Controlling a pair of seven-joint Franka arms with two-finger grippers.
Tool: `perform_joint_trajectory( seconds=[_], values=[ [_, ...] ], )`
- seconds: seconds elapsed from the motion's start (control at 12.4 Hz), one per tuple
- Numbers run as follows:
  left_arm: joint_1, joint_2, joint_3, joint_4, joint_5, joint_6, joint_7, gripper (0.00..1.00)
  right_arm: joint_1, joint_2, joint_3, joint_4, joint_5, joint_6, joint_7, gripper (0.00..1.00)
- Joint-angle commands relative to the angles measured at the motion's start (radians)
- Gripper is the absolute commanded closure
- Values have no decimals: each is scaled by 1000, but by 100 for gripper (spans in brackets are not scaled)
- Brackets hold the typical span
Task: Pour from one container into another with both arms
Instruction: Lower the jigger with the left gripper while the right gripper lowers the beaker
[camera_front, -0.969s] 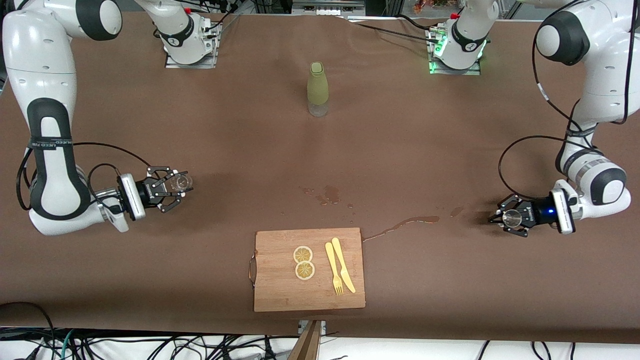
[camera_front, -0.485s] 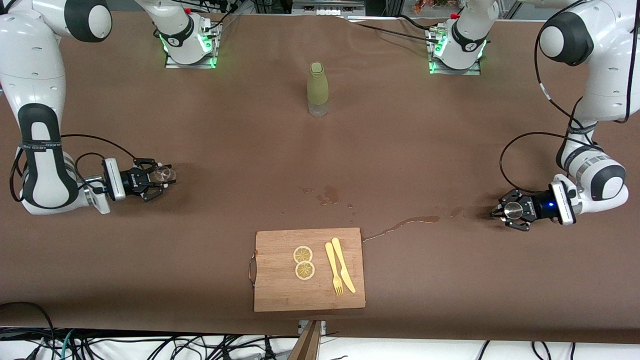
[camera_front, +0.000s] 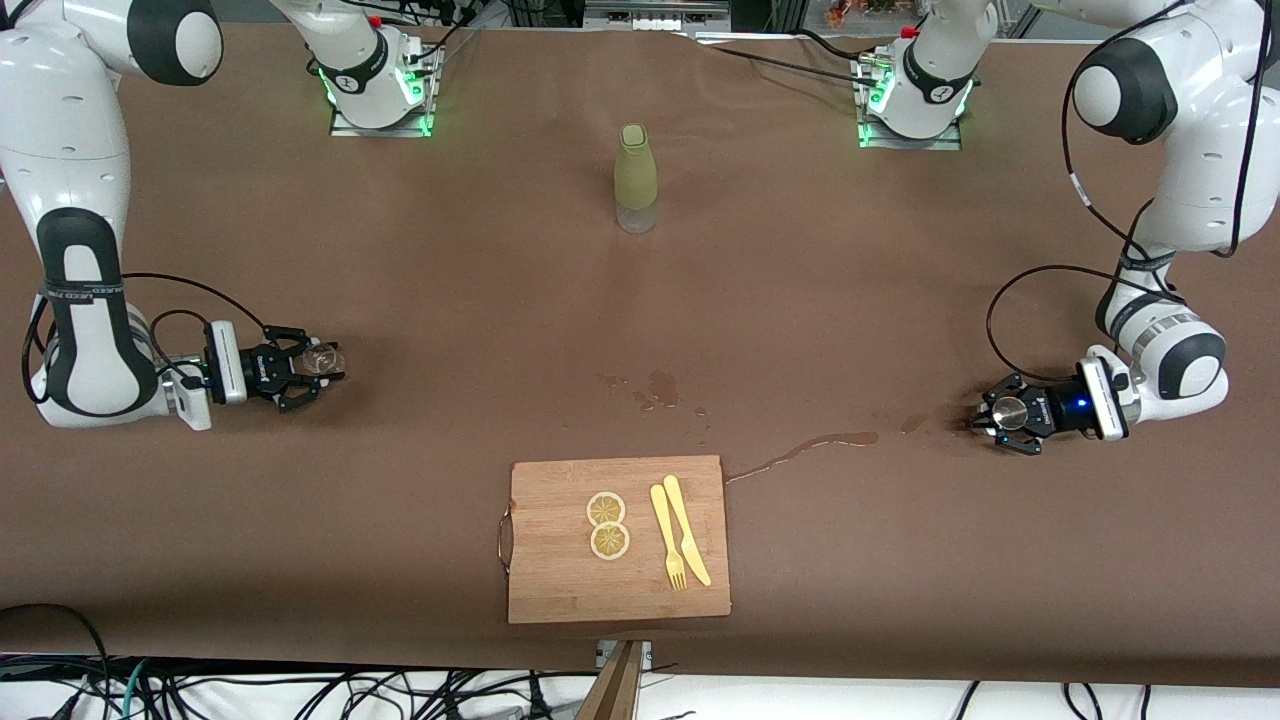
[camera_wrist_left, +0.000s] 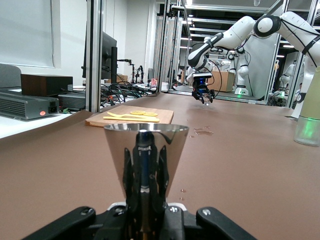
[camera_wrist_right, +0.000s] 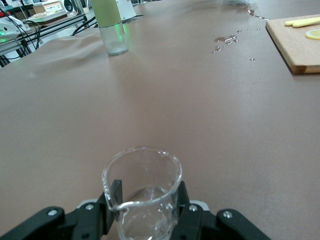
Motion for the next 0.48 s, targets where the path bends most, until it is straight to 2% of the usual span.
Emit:
perform_joint_trajectory(
  seconds=[0.0, 0.08, 0.16, 0.24, 0.32, 0.4],
  values=[
    [7, -2, 2, -4, 18, -14, 29, 100, -4, 7, 8, -17, -8, 27, -21, 100],
    [7, 0, 7, -8, 18, -14, 29, 100, -4, 12, 8, -17, -1, 36, -21, 100],
    [7, 1, 7, -12, 19, -14, 29, 93, -4, 13, 8, -17, 0, 38, -20, 90],
    [7, 6, 8, -12, 19, -14, 29, 89, -3, 13, 8, -15, 0, 38, -20, 61],
    [7, 7, 8, -18, 19, -14, 30, 85, -4, 13, 6, -15, -1, 37, -18, 1],
    [7, 9, 8, -24, 19, -12, 30, 76, -4, 12, 6, -15, -7, 35, -18, 0]
  ],
)
